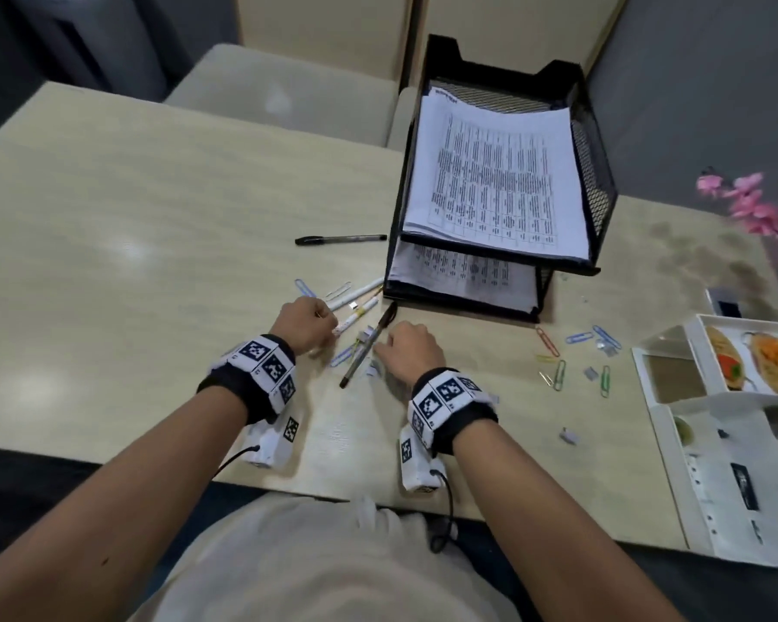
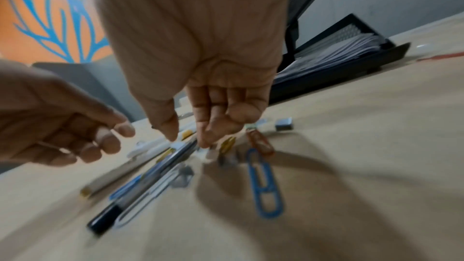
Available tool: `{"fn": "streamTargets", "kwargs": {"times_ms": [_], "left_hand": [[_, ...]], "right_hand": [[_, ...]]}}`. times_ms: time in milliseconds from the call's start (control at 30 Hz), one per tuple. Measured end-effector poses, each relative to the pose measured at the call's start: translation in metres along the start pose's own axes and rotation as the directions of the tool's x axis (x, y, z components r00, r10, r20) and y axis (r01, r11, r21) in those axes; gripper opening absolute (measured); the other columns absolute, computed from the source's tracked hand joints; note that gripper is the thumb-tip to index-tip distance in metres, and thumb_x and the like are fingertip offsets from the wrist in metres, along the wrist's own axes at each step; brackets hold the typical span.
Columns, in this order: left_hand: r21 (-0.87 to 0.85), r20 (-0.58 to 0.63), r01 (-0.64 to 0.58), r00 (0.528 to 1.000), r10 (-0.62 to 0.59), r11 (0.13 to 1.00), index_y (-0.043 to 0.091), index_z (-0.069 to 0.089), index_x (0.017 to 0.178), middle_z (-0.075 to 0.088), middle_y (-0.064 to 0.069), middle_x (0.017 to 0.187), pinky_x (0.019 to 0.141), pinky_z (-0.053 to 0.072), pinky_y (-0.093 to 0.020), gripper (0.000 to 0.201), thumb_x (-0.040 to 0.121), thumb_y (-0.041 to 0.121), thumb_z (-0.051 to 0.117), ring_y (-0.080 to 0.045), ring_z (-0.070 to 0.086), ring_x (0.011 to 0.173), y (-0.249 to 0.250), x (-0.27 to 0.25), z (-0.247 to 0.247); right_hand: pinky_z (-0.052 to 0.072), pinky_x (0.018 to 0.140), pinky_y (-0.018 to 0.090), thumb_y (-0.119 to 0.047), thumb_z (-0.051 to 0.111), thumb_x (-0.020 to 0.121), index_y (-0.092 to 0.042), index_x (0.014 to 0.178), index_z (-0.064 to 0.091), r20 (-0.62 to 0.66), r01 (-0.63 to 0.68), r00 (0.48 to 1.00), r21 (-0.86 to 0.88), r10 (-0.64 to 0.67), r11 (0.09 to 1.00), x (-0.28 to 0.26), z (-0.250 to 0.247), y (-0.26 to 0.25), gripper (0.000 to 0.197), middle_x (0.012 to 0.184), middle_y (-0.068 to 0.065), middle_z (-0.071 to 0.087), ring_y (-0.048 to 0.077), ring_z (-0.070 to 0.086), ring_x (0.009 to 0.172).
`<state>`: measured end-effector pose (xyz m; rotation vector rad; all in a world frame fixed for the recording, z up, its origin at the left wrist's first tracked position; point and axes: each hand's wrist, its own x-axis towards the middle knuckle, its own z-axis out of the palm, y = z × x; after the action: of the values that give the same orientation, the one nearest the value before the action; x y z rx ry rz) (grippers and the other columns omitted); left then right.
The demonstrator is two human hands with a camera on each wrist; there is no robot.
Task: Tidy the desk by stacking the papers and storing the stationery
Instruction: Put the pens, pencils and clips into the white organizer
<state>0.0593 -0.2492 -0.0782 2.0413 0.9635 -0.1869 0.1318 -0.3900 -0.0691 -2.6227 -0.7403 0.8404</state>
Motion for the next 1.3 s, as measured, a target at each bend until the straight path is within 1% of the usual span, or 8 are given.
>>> {"fn": "streamTargets", "kwargs": {"times_ms": [167,333,500,600,800,900,1000,1300], "left_hand": [[-0.073,0.051,0.04,0.998,-0.036,0.997,0.017,0.055,0.061,0.057,0.01,0.037,0.055,0.045,-0.015,0.028,0.087,0.008,0.051,-0.01,0.06,0.051,-0.015,0.003,-0.007],[-0.232,0.107,0.052,0.994,-0.027,0.971,0.009,0.058,0.071,0.061,0.0,0.054,0.04,0.045,-0.007,0.021,0.09,0.008,0.05,-0.005,0.057,0.04,-0.022,0.001,-0.008],[-0.435,0.31,0.133,0.951,0.009,0.89,0.008,0.058,0.084,0.058,-0.007,0.068,0.05,0.039,-0.02,0.034,0.094,0.038,0.048,-0.014,0.052,0.05,-0.006,-0.006,-0.008],[-0.516,0.294,0.123,0.955,0.04,0.848,0.011,0.053,0.069,0.055,-0.005,0.065,0.053,0.038,-0.021,0.035,0.097,0.029,0.044,-0.015,0.051,0.054,0.003,-0.004,-0.012],[-0.602,-0.057,0.092,0.986,-0.158,0.793,0.019,0.04,0.065,0.038,-0.002,0.058,0.042,0.026,-0.02,0.032,0.097,0.024,0.041,-0.015,0.034,0.043,-0.014,0.011,-0.042],[-0.583,-0.027,0.151,0.978,-0.205,0.798,0.016,0.04,0.062,0.035,-0.003,0.056,0.042,0.021,-0.02,0.033,0.095,0.022,0.043,-0.015,0.03,0.042,-0.029,0.013,-0.048],[-0.579,0.042,0.206,0.974,-0.223,0.789,0.012,0.045,0.064,0.032,-0.004,0.055,0.033,0.022,-0.011,0.032,0.096,0.017,0.04,-0.006,0.03,0.024,-0.041,0.009,-0.044],[-0.763,0.333,0.274,0.943,-0.007,0.585,0.01,0.054,0.088,0.046,-0.002,0.073,0.053,0.045,-0.023,0.025,0.101,0.021,0.035,-0.013,0.05,0.061,-0.026,-0.008,-0.032]], "right_hand": [[0.045,0.088,0.036,-0.034,0.054,0.087,-0.004,0.113,0.056,0.047,-0.024,0.998,-0.106,0.029,0.994,0.003,0.02,-0.024,0.039,0.123,0.019,0.057,0.036,0.055,0.113],[0.045,0.074,0.032,-0.021,0.056,0.081,-0.007,0.089,0.057,0.083,-0.146,0.986,0.017,0.144,0.989,0.001,0.021,-0.021,0.016,0.106,0.017,0.063,0.034,0.06,0.101],[0.038,0.06,0.025,-0.015,0.054,0.083,-0.017,0.052,0.04,0.049,-0.028,0.999,0.215,0.018,0.976,-0.011,0.009,-0.025,0.034,0.064,0.007,0.053,0.026,0.059,0.069],[0.038,0.048,0.014,-0.015,0.059,0.088,-0.016,0.057,0.052,0.142,0.052,0.985,0.318,-0.101,0.947,-0.017,-0.001,-0.04,0.032,0.053,-0.008,0.051,-0.002,0.053,0.046],[0.037,0.07,0.029,-0.021,0.053,0.087,-0.01,0.065,0.054,0.007,-0.104,0.994,0.246,0.105,0.964,0.023,0.012,-0.064,0.025,0.072,0.01,0.054,0.028,0.054,0.08],[0.044,0.086,0.035,-0.022,0.052,0.089,-0.003,0.112,0.056,0.021,-0.168,0.986,0.141,0.167,0.976,0.031,0.02,-0.073,0.03,0.123,0.018,0.053,0.035,0.051,0.114],[0.046,0.087,0.035,-0.018,0.054,0.087,-0.003,0.116,0.055,0.015,-0.226,0.974,0.139,0.227,0.964,0.031,0.024,-0.074,0.033,0.126,0.017,0.054,0.035,0.053,0.115],[0.033,0.049,0.025,-0.016,0.054,0.086,-0.013,0.074,0.046,-0.014,0.023,1.0,0.376,-0.02,0.926,0.004,0.026,-0.063,0.014,0.063,-0.003,0.047,0.017,0.047,0.064]]}}
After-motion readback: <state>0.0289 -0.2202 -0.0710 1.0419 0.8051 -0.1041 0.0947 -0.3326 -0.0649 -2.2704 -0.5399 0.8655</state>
